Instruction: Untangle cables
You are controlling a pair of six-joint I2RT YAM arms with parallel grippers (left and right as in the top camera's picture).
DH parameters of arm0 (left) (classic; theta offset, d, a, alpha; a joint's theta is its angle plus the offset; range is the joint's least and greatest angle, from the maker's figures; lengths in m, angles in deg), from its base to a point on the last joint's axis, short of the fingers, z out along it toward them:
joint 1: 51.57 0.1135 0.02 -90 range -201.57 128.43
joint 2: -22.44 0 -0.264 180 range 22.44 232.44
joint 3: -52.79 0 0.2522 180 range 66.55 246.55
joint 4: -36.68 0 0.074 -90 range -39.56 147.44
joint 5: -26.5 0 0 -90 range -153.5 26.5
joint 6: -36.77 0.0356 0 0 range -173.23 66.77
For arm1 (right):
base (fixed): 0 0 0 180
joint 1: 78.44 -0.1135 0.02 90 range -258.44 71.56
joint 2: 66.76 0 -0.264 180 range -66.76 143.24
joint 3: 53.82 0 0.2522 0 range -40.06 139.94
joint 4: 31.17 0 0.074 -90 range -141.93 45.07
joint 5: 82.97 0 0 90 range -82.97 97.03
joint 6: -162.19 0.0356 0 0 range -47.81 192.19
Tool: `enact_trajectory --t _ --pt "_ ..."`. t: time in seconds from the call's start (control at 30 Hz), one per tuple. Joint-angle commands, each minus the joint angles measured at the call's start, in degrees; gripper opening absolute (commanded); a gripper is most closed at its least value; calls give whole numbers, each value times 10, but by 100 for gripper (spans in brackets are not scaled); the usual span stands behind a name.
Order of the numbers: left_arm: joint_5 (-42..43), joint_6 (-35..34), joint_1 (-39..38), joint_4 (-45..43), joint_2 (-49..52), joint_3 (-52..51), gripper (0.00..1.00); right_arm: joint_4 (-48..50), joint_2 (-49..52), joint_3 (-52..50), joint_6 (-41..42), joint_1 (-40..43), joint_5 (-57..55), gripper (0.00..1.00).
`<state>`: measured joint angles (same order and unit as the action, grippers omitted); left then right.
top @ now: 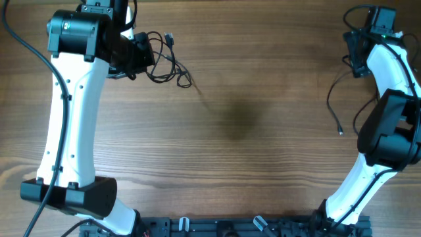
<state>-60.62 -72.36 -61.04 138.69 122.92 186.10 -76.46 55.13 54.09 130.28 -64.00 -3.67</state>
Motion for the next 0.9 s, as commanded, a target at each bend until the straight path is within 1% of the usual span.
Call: enact_trajectory --t 0.0,0.17,0.2,0.23,0.27,0.37,0.43,0.5,0.53,0.57,0.6,0.63,0.67,0.7,0.73,0.77,0.8,0.87 --pt "0 9 -1 2 -12 3 4 -9 46 -1 -24 0 -40 93" --pt "0 9 -1 10 -12 3 4 -19 78 -1 -23 2 -41 93" --pt "0 9 -1 10 -12 3 4 -15 84 -1 -24 2 -44 87" --pt "0 9 -1 10 -12 3 4 -7 88 -1 -25 2 -47 60" --pt "0 9 -1 12 -12 3 4 -5 91 -1 -24 2 -49 4" --pt "0 9 -1 14 -12 3 4 35 90 0 -32 2 -52 4" --pt "0 9 -1 14 -12 3 4 99 87 7 -107 4 -69 4" --pt "0 9 -1 14 -12 3 4 198 83 15 -212 6 -141 4" --pt "0 9 -1 11 -12 3 4 282 83 15 -309 6 -190 4" --pt "0 9 -1 9 -12 3 4 343 83 15 -363 6 -216 4" --pt "0 9 -1 7 -12 3 4 393 83 15 -404 6 -230 4" --pt "1 7 -1 7 -12 3 4 493 83 15 -480 6 -243 4" --pt "0 7 -1 6 -12 3 4 563 83 15 -530 7 -245 4" --pt "1 7 -1 5 -12 3 4 630 83 15 -559 9 -244 4" --pt "1 7 -1 5 -12 3 4 679 83 15 -568 13 -244 4" --pt "1 7 -1 5 -12 3 4 706 83 15 -567 17 -242 4" --pt "1 7 -1 5 -12 3 4 727 83 15 -566 28 -212 4" --pt "1 7 -1 3 -12 3 4 728 83 15 -557 51 -156 4"
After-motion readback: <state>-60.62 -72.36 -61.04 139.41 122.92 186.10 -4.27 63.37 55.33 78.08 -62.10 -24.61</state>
